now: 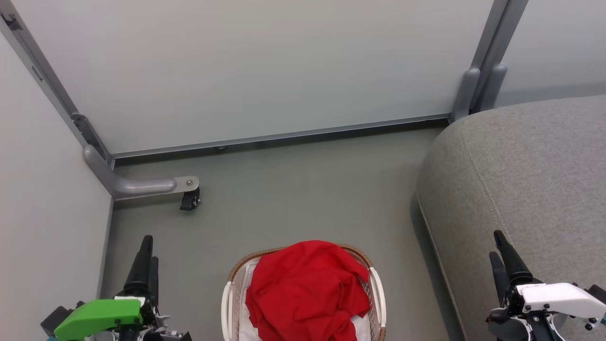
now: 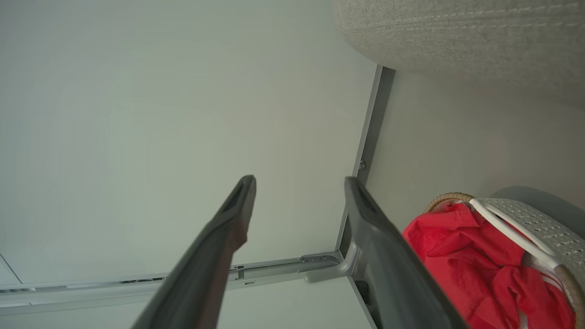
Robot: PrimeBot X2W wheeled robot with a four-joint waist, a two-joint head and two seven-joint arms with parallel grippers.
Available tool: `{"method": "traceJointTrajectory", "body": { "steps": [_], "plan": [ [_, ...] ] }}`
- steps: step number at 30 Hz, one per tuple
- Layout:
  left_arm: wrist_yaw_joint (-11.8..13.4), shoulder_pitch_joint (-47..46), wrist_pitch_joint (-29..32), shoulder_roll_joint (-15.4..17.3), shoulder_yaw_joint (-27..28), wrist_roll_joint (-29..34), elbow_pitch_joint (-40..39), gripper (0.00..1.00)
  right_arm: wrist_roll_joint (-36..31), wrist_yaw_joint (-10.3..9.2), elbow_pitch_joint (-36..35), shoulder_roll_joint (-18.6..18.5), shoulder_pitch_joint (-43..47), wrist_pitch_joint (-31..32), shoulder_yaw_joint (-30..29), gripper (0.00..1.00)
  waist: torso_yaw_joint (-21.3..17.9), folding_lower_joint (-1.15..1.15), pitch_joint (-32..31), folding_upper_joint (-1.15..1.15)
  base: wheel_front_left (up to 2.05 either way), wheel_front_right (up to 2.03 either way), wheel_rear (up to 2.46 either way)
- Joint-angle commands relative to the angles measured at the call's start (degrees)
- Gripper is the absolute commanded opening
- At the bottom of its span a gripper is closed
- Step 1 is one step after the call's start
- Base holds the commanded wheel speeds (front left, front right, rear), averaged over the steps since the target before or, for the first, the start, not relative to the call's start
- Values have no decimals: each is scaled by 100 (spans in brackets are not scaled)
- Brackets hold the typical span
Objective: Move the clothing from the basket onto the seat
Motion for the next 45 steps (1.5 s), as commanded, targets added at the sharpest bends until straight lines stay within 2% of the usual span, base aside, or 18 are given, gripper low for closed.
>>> {"method": "traceJointTrajectory", "body": {
  "steps": [1, 6, 24, 36, 45],
  "plan": [
    [-3, -97, -99, 25, -50, 208, -161, 100, -296, 2, -152, -58, -57, -106, -55, 100, 1, 0, 2, 0, 0, 0, 0],
    [-3, -113, -197, 28, -94, 536, -247, 100, -772, 1, -282, -64, -58, -205, -110, 100, 5, 0, 4, 0, 0, 0, 0],
    [22, -133, -597, 44, -181, 2510, -569, 100, -3105, 2, -865, -88, 11, -607, -97, 100, 33, 0, -7, 0, 0, 0, 0],
    [118, 13, -823, 53, -416, 3842, -623, 100, -4374, 2, -881, -98, 43, -832, 31, 100, 43, 0, -15, 0, 0, 0, 0],
    [155, 80, -976, 59, -596, 4617, -506, 100, -5149, 2, -785, -106, 58, -989, 137, 100, 52, 0, -18, 0, 0, 0, 0]
  ]
}}
